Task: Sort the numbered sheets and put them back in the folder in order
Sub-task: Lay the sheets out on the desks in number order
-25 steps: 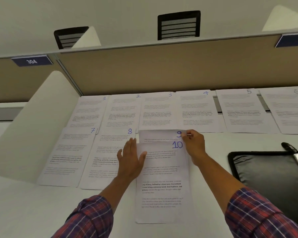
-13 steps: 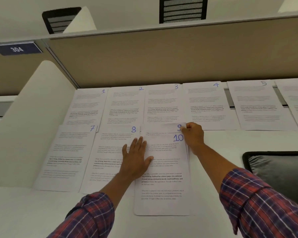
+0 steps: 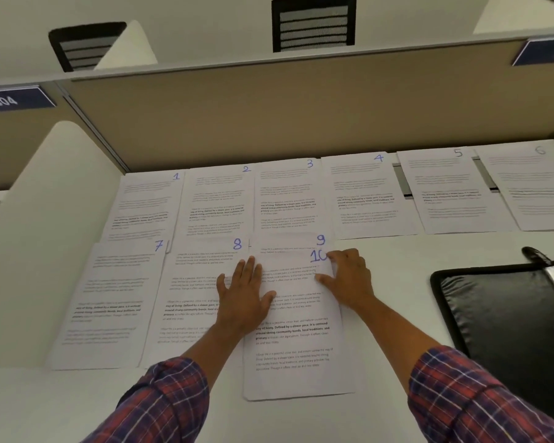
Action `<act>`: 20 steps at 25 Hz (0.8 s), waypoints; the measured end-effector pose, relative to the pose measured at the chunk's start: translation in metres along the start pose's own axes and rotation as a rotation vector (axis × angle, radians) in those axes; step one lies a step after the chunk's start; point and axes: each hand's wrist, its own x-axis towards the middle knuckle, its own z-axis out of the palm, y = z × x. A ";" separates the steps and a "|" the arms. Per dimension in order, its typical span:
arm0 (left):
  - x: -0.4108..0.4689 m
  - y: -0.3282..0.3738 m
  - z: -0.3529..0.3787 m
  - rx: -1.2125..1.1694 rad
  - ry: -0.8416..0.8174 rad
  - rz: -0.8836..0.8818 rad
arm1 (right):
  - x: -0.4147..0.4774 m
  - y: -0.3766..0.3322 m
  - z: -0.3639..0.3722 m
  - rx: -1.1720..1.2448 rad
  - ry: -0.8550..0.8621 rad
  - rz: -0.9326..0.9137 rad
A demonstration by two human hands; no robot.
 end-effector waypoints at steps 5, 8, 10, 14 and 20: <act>0.000 0.001 -0.005 0.000 -0.020 -0.003 | -0.001 -0.011 -0.007 0.166 0.018 0.087; 0.001 0.000 -0.004 -0.021 -0.011 0.000 | -0.024 -0.012 0.000 0.146 0.017 0.064; 0.000 0.000 -0.001 -0.050 -0.007 0.004 | -0.045 -0.014 0.009 0.199 0.005 0.037; 0.000 0.000 -0.002 -0.075 -0.001 0.002 | -0.083 -0.018 0.026 0.354 0.021 0.066; 0.002 0.000 -0.007 -0.087 -0.029 0.010 | -0.091 -0.019 0.028 0.362 0.093 0.180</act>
